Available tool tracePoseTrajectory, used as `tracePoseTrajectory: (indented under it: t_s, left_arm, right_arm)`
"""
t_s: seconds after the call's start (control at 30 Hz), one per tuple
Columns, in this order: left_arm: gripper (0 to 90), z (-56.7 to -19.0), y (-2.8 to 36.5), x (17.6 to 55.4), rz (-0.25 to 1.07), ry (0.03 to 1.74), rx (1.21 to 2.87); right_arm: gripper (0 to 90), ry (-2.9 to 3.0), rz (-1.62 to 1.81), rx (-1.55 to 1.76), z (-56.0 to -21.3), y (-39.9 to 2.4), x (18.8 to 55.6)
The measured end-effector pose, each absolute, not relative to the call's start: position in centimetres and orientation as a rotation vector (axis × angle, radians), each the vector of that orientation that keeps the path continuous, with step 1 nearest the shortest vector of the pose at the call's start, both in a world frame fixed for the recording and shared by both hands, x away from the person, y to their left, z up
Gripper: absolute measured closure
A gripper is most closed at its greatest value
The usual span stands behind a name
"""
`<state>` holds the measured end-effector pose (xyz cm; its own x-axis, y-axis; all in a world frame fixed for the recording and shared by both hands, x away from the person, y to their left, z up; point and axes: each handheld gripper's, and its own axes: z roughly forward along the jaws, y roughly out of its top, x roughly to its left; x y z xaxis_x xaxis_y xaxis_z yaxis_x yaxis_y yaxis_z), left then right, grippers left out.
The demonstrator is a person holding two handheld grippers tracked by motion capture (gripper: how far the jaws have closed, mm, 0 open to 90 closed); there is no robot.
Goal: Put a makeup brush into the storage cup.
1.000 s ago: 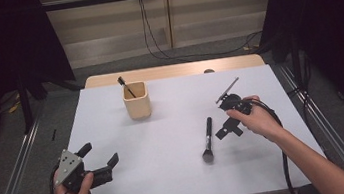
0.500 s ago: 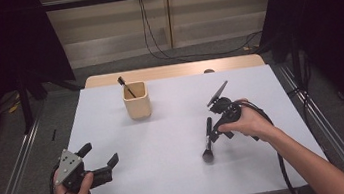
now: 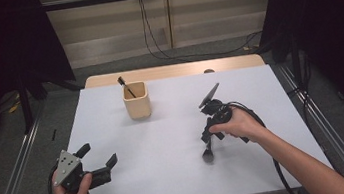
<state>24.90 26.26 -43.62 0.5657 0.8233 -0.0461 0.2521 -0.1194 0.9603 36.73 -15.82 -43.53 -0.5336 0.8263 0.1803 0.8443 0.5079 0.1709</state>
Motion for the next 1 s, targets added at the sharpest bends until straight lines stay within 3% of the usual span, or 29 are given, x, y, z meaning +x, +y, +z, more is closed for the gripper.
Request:
tracePoseTrajectory:
  t_s: [0.47, 1.0]
  left_arm:
    - [2.7, -43.7, 26.5, 24.8, 0.636, 0.915, 1.663]
    - [2.7, -43.7, 26.5, 24.8, 0.647, 0.919, 1.66]
  right_arm:
    - [30.4, -2.627, -0.32, -1.515, -44.7, -14.5, 36.7]
    - [53.0, -2.642, -0.246, -1.489, -44.8, -14.1, 36.0]
